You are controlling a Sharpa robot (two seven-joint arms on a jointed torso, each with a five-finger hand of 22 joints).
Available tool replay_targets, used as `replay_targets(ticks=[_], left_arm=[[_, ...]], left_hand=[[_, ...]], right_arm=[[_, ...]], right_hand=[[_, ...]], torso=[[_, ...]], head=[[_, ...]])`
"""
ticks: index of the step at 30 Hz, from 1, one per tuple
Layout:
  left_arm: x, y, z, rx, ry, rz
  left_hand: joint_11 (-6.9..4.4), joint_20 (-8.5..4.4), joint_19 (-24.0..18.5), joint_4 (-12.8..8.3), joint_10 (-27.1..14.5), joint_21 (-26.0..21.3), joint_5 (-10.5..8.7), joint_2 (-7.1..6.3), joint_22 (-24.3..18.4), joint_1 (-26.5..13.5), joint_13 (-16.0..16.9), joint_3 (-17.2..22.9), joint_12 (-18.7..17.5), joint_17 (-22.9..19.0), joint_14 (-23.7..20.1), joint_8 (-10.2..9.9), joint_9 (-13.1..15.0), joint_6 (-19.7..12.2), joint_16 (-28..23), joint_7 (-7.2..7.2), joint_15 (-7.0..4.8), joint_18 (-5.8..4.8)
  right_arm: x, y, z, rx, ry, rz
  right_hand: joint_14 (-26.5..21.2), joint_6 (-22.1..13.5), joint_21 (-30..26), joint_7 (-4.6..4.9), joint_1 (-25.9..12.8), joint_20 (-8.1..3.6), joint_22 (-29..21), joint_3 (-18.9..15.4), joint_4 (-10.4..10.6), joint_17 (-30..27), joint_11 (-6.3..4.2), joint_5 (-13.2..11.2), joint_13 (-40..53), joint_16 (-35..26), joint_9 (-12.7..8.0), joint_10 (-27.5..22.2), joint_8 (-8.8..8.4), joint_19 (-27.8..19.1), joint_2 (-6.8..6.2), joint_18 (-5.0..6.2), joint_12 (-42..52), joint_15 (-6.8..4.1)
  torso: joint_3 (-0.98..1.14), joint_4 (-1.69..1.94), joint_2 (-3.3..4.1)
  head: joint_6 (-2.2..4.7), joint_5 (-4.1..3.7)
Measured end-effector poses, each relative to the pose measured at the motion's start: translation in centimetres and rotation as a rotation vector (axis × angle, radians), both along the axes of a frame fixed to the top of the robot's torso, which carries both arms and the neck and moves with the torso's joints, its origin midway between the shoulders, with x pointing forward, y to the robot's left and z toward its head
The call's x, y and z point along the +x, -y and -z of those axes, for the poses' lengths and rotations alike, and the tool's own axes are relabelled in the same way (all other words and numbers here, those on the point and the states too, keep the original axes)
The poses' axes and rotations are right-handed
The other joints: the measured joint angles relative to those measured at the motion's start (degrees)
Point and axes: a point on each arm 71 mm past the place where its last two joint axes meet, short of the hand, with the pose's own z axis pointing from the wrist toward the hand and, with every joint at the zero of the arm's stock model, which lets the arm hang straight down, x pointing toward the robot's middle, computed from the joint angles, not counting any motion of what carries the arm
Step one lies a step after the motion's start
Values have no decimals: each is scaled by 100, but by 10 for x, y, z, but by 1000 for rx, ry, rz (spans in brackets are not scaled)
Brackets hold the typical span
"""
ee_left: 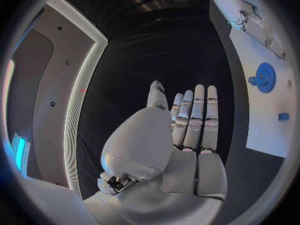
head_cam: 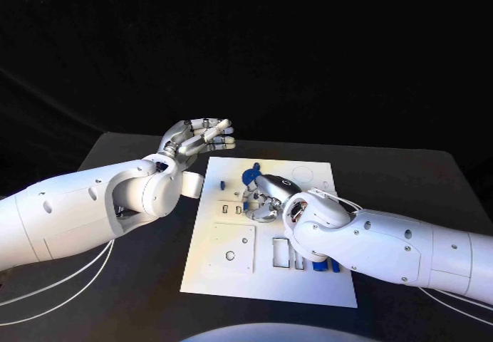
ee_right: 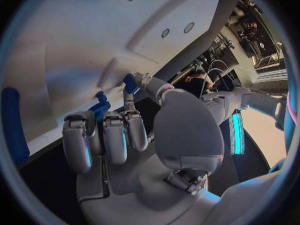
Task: Assemble the parts on the task board
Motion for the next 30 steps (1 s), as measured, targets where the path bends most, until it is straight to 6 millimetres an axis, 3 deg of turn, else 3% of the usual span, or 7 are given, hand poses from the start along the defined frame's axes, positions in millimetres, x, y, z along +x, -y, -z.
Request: replay_targets(ticks=[16, 30], left_arm=[[0, 0, 0, 0, -1, 1], [0, 0, 0, 0, -2, 1]], left_hand=[[0, 0, 0, -16, 0, 0, 0, 0, 0, 0, 0, -16, 0, 7, 0, 0, -1, 0, -24, 0, 0, 0], [0, 0, 0, -16, 0, 0, 0, 0, 1, 0, 0, -16, 0, 6, 0, 0, 4, 0, -23, 0, 0, 0]], right_arm=[[1, 2, 4, -14, -8, 1], [1, 1, 4, -15, -10, -3]], right_hand=[[0, -204, -76, 90, -142, 0, -1, -48, 17, -1, 51, -52, 4, 0, -73, -93, -157, 0, -142, 0, -193, 0], [0, -387, -98, 163, -188, 0, -2, -48, 17, -1, 92, -186, 3, 0, -160, -134, -277, 0, -188, 0, -223, 43]], torso=[[-1, 1, 0], [-2, 1, 1]], head=[[-15, 15], [-35, 28]])
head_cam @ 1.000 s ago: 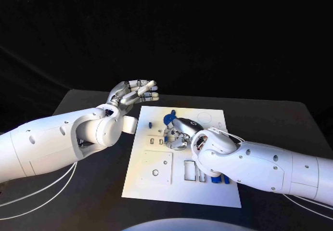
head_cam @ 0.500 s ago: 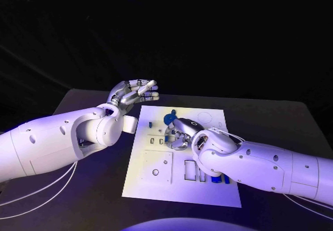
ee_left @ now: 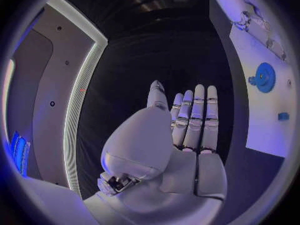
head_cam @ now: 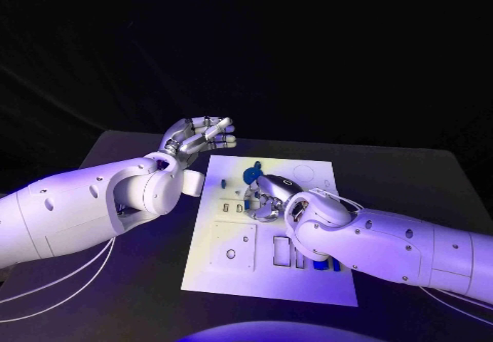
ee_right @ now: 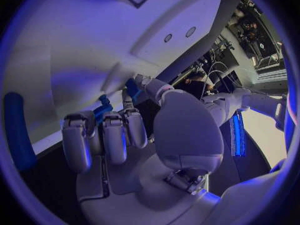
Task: Assemble the parts on the task board
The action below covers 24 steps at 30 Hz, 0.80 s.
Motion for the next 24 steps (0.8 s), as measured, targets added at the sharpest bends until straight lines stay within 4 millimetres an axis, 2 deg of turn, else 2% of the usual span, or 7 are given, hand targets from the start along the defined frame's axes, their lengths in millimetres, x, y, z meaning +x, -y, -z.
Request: replay_targets(ticks=[7, 11, 12, 14, 18, 22, 24], left_arm=[[0, 0, 0, 0, 0, 0], [0, 0, 0, 1, -1, -1], [0, 0, 0, 1, -1, -1], [1, -1, 0, 2, -2, -2], [2, -3, 2, 17, -7, -4], [5, -6, 4, 59, -14, 0], [7, -8, 6, 95, -20, 7]], left_hand=[[0, 0, 0, 0, 0, 0, 0, 0, 0, 0, 0, 0, 0, 0, 0, 0, 0, 0, 0, 0, 0, 0], [0, 0, 0, 0, 0, 0, 0, 0, 0, 0, 0, 0, 0, -1, 0, 0, -1, 0, 0, 0, 0, 0], [0, 0, 0, 0, 0, 0, 0, 0, 0, 0, 0, 0, 0, -1, 0, 0, -1, 0, 0, 0, 0, 0], [0, 0, 0, 16, 0, 0, 0, 0, -5, 0, 0, -16, 0, 7, 0, 0, -1, 0, 0, 0, 0, 0], [-5, -24, 47, 44, 106, 20, 0, 0, -2, 0, 14, -109, 20, 73, 71, 0, 32, 16, 11, -5, -41, 0], [-138, -144, 445, 92, 575, 272, -16, 43, 91, -43, 105, -148, 175, 283, 519, 90, 103, 186, 268, 7, -185, 0], [-258, -247, 704, 128, 867, 427, -112, 49, 158, -152, 180, -141, 256, 444, 770, 191, 173, 409, 440, -71, -296, 0]], right_arm=[[0, 1, 0, 1, 0, 0], [0, 2, 0, 8, 4, 2], [-1, 2, 0, 11, 7, 2], [-2, 4, -2, 23, 15, 4], [-5, 11, -7, 62, 38, 10], [-6, 23, -20, 118, 70, 16], [-6, 33, -28, 153, 82, 17]], right_hand=[[0, -157, 0, 47, -90, 43, 0, -236, 90, 0, 42, -455, 0, 0, -98, -43, -110, 0, -90, 0, -35, 41], [0, -378, -36, 90, -89, 84, -1, -780, 286, -1, 102, -867, -1, 0, -212, -103, -207, 1, -89, 0, -67, 82], [-20, -405, -35, 116, -32, 102, -1, -962, 355, 0, 122, -900, -1, 0, -244, -123, -207, -16, -33, 0, -92, 103], [0, -463, -35, 114, 175, 127, -1, -1313, 532, -1, 135, -912, -1, 0, -312, -135, -207, 0, 40, 0, -102, 123], [0, -522, -67, 134, 364, 126, -1, -1509, 702, -1, 151, -853, -1, 0, -372, -191, -207, 0, 61, 0, -156, 123], [0, -543, -106, 154, 508, 126, -2, -1574, 780, -1, 154, -683, -1, 0, -414, -194, -228, 0, 82, 0, -156, 123], [0, -510, -190, 121, 605, 126, -2, -1523, 831, -1, 154, -572, -1, 0, -414, -194, -198, 0, 117, 0, -156, 122]], torso=[[0, -1, -1], [1, -1, -1], [1, -1, -1], [1, -1, -3], [4, -1, -12], [7, -5, -26], [8, -9, -36]], head=[[3, -10], [5, -11], [6, -11], [7, -11], [9, -5], [15, 1], [19, 4]])
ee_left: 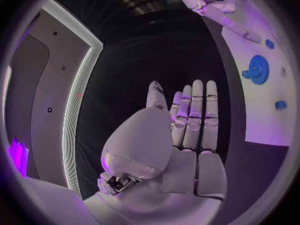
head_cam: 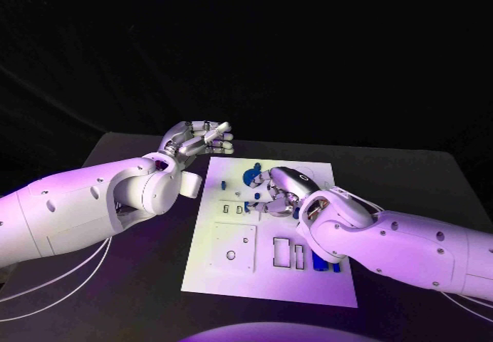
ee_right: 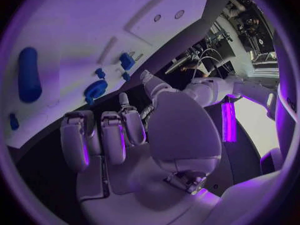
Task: Assemble the parts on the task board
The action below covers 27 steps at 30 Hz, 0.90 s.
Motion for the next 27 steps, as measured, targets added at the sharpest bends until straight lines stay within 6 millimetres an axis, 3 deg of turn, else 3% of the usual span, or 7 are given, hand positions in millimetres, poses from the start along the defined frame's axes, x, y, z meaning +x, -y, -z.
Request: replay_targets(ticks=[3, 9, 11, 14, 20, 24, 27], left_arm=[[2, -2, 3, 65, -6, 19], [6, -3, 11, 237, -50, 74], [7, -2, 13, 296, -71, 96], [10, 3, 13, 407, -109, 148], [14, 17, 16, 637, -182, 254], [18, 24, 17, 777, -220, 299], [19, 28, 18, 852, -242, 325]], left_hand=[[-154, -157, 300, 0, 393, 193, -180, -30, 99, -238, 135, 0, 66, 333, 368, 96, 121, 271, 298, -133, -159, -1], [-444, -508, 957, 0, 1048, 953, -62, -112, 547, -318, 602, 0, 377, 1553, 1250, 71, 310, 435, 1625, -297, -509, -1], [-522, -627, 1107, 0, 1118, 1590, -42, -194, 1005, -479, 1119, 0, 823, 3327, 1790, 71, 527, 448, 3568, -405, -632, -1], [-604, -739, 1339, 16, 1036, 2701, 46, -144, 2224, -657, 1719, 16, 1370, 4671, 2201, 104, 755, 401, 5106, -452, -715, -1], [-769, -861, 2067, 32, 913, 4750, 32, -53, 4943, -1124, 3150, 0, 2776, 4952, 2270, 505, 1382, 488, 6655, -589, -825, -356], [-851, -914, 2449, 47, 1201, 5436, -83, 30, 6002, -1355, 4774, 15, 4484, 4952, 2261, 811, 1893, 554, 7023, -672, -874, -459], [-859, -924, 2617, 47, 1208, 5652, -172, 77, 6374, -1472, 5009, 15, 4703, 4952, 2261, 848, 2049, 515, 6931, -709, -874, -538]], right_arm=[[1, 17, -13, 47, 11, 0], [11, 60, -40, 142, 15, 44], [16, 74, -46, 166, 7, 74], [25, 98, -51, 198, -7, 131], [39, 136, -53, 243, -24, 238], [45, 148, -54, 262, -31, 276], [47, 153, -54, 269, -35, 292]], right_hand=[[0, 61, -105, 3, 17, 0, 0, 99, 45, 0, -22, 199, 0, 0, 1, -61, 64, 0, 17, 0, -57, 0], [0, 89, -187, -26, 17, -1, 0, 170, 88, 0, -42, 375, 0, 0, 33, -82, 112, 0, 17, -1, -79, 0], [0, 102, -187, -38, 17, -1, 0, 225, 93, 0, -42, 457, -1, 0, 44, -82, 134, 0, 17, 0, -79, 0], [0, 128, -187, -23, 17, -1, -1, 323, 94, 0, -42, 574, -1, 0, 61, -82, 169, 0, 17, 0, -79, 0], [0, 127, -187, -23, -14, -1, 4, 366, 91, 0, -42, 675, -1, 0, 70, -82, 175, 0, -14, -1, -79, 0], [0, 127, -187, -23, -14, -1, 4, 401, 93, 0, -42, 710, -1, 0, 76, -82, 175, 0, -14, -1, -79, 0], [0, 127, -187, -23, -14, -1, 4, 429, 90, -1, -42, 729, -1, 0, 82, -82, 175, 0, -14, -1, -79, 0]], torso=[[4, -7, -28], [15, -31, -102], [19, -41, -132], [29, -54, -181], [60, -54, -254], [85, -43, -291], [96, -37, -304]], head=[[-1, 2], [-32, 1], [-48, 7], [-65, 20], [-90, 47], [-125, 54], [-152, 49]])
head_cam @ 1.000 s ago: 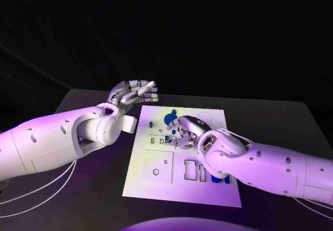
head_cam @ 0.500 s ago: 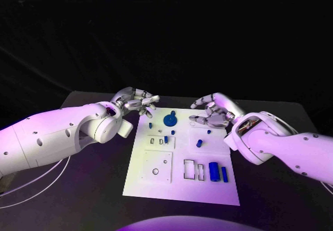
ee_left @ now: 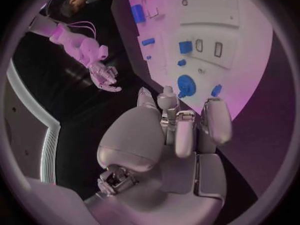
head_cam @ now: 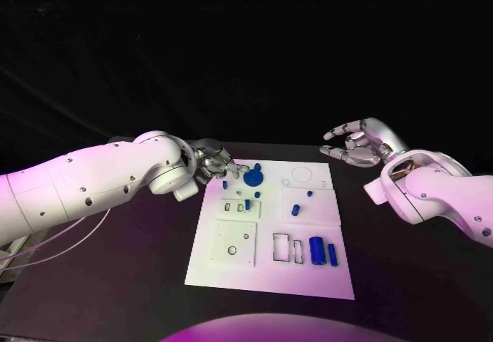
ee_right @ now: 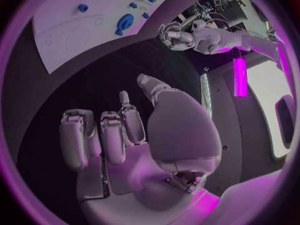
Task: Assemble the parts on the task board
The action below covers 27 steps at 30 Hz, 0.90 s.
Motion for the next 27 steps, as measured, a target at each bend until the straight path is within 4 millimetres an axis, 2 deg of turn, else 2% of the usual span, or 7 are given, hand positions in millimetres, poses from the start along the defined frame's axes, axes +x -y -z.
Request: replay_targets(ticks=[2, 4, 8, 10, 15, 19, 27], left_arm=[[1, 5, 1, 61, -20, 21], [2, 9, 1, 104, -37, 38], [2, 17, 4, 184, -74, 71], [2, 21, 5, 216, -91, 87], [1, 27, 8, 269, -126, 117], [-1, 33, 12, 302, -152, 142], [-1, 37, 17, 347, -190, 164]], left_hand=[[5, -8, 95, 0, -133, 110, -42, 45, 203, -45, -70, 0, -122, 0, 0, 0, 91, -61, -250, 1, 0, -10], [31, 2, 141, 0, -347, 152, -63, 64, 268, -64, -271, 0, -386, 0, 0, -10, 156, -206, -512, 35, 0, -89], [104, 60, 46, 0, -910, -31, -45, 158, -13, 23, -979, 0, -1295, 0, 0, -145, 256, -433, -1094, 120, 0, -88], [123, 54, -37, 0, -1002, -160, 43, 238, -238, 103, -1057, 0, -1410, -1, 0, -175, 297, -505, -1206, 136, 0, -88], [108, 37, 256, 0, -823, 118, 195, 304, 225, 169, -730, 0, -1008, -1, 0, -175, 364, -504, -783, 136, 0, -87], [111, 33, 397, 0, -658, 348, 196, 303, 314, 169, -435, 0, -650, -1, 0, -258, 379, -553, -525, 131, 0, -88], [133, 33, 396, -1, -639, 402, 141, 323, 314, 67, -291, 0, -500, -1, 0, -302, 368, -566, -453, 136, 1, -94]], right_arm=[[2, 3, 0, 4, -4, 11], [3, 5, 1, 8, -7, 18], [5, 8, 1, 14, -14, 30], [6, 9, 2, 16, -17, 35], [7, 11, 2, 19, -24, 43], [8, 12, 3, 19, -28, 49], [9, 13, 4, 18, -38, 56]], right_hand=[[0, 0, 0, 0, 0, 0, 0, 0, 0, 0, 0, 0, 0, 0, 0, 0, 0, 0, 0, 0, 0, 0], [0, 0, 0, 0, 0, 0, 0, 0, 0, 0, 0, 0, 0, 0, 0, 0, 0, 0, 0, 0, 0, 0], [0, 0, -13, 0, 0, 0, -1, 8, -8, 0, -6, 15, 0, 0, 0, -6, 0, 0, 0, 0, 0, 0], [0, 0, -22, 0, 0, 0, -1, 14, -14, 0, -20, 34, 0, 0, 0, -20, 0, 0, 0, 0, 0, 0], [0, 0, -22, 0, -22, 0, -1, 21, -6, 0, -20, 34, -1, 0, 5, -20, 0, 0, -22, 0, -13, 0], [0, 0, -22, 0, -22, 0, -1, 29, 2, 0, -20, 34, -1, 0, 5, -20, 0, 0, -22, 0, -30, 0], [0, 0, -58, 0, -22, -1, -2, 53, -21, 0, -20, 67, -1, 0, 6, -20, 0, 0, -22, 0, -30, 0]], torso=[[8, 7, -9], [13, 11, -12], [19, 9, -12], [19, 7, -13], [19, 4, -13], [21, 5, -12], [19, 11, -8]], head=[[-21, -18], [-37, -32], [-61, -38], [-75, -44], [-101, -49], [-120, -56], [-154, -64]])
